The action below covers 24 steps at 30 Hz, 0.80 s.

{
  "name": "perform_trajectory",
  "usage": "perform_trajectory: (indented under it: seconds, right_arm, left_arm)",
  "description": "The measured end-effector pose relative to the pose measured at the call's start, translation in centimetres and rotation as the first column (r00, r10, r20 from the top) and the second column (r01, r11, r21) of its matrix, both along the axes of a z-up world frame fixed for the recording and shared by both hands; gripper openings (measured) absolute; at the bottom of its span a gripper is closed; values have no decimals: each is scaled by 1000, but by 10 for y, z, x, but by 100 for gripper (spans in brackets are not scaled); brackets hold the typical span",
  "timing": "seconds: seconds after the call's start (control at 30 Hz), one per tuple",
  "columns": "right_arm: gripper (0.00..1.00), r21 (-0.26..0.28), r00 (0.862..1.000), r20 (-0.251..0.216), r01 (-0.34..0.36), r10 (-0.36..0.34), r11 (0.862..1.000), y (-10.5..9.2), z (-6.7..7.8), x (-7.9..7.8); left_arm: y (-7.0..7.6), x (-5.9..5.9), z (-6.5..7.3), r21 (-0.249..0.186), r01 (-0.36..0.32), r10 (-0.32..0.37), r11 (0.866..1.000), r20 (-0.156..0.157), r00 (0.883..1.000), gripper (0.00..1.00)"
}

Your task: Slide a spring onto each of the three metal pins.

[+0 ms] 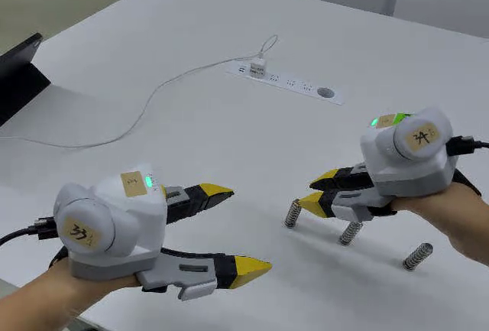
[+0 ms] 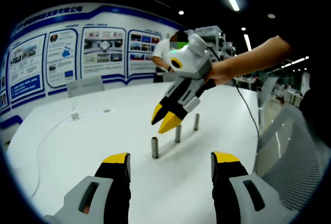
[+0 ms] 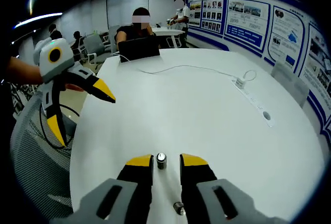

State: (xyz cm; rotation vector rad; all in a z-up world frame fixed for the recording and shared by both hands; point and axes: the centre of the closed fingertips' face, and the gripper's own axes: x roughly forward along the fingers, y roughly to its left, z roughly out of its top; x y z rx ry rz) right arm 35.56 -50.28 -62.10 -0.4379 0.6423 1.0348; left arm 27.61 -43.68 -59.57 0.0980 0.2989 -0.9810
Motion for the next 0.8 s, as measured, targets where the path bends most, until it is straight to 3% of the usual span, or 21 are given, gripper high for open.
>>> perform_trajectory:
  seconds: [0.23, 0.37, 0.57, 0.73, 0.8]
  right_arm:
    - [22, 95, 995, 59, 73, -78, 993, -19, 19, -7]
    - [22, 171, 985, 93, 127, -144, 977, -34, 33, -13]
    - [24, 224, 972, 119, 174, -204, 959, -57, 42, -30]
    - [28, 295, 948, 110, 254, -297, 921, -79, 45, -41]
    - [29, 328, 932, 97, 300, -348, 896, -91, 46, -45]
  left_arm:
    - [-4, -1, 3, 3, 6, -6, 1000, 3, 1000, 64]
    - [-6, -1, 5, 7, 11, -11, 1000, 6, 1000, 64]
    - [-7, -1, 7, 5, 10, -10, 1000, 8, 1000, 65]
    - [-6, 0, 11, 2, 1, -1, 1000, 13, 1000, 66]
    - [-6, 1, 12, 0, -2, 2, 1000, 16, 1000, 67]
